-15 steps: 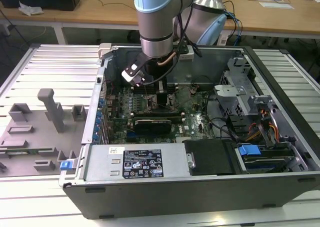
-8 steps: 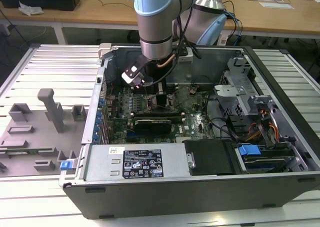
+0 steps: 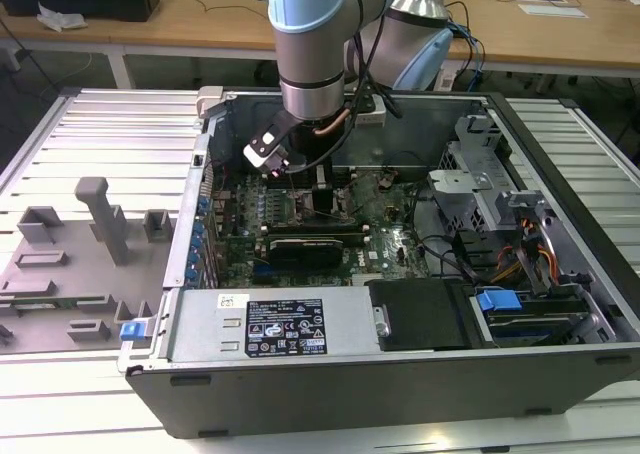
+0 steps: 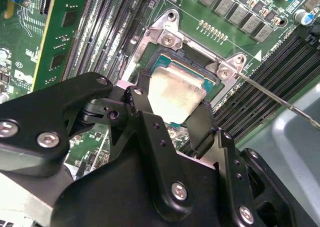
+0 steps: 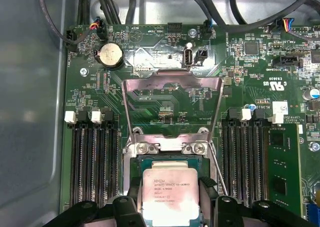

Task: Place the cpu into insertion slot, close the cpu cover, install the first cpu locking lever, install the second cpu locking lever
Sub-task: 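Place the cpu into insertion slot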

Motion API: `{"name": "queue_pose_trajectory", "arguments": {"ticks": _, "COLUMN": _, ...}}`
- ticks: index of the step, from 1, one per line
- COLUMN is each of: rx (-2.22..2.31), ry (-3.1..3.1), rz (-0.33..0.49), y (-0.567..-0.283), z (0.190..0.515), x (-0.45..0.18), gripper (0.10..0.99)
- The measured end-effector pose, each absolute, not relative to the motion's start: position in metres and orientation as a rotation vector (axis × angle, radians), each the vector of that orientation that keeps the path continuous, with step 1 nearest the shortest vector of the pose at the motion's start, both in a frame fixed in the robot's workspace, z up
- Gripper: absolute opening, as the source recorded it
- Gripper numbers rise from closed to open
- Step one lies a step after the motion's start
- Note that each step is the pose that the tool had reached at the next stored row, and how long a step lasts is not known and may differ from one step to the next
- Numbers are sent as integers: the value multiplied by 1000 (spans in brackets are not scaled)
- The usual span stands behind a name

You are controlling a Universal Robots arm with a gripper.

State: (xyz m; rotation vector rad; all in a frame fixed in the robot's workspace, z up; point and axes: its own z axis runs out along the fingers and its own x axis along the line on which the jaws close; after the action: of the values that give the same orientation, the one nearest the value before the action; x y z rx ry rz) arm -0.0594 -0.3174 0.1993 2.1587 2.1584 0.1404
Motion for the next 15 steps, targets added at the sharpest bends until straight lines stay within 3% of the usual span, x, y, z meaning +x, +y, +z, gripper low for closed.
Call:
{"name": "queue_pose_trajectory", "arguments": {"ticks": 2, "rx": 2159, "ry": 2158, "rz": 140, "y": -317, "z": 199, "x": -59, "gripper": 553}}
{"name": "queue_pose_trajectory", "arguments": {"ticks": 3, "rx": 2159, "ry": 2158, "rz": 140, "y": -317, "z": 199, "x": -59, "gripper": 616}}
{"name": "queue_pose_trajectory", "arguments": {"ticks": 15, "rx": 2159, "ry": 2158, "rz": 141, "y": -317, "z": 206, "x": -59, "gripper": 616}}
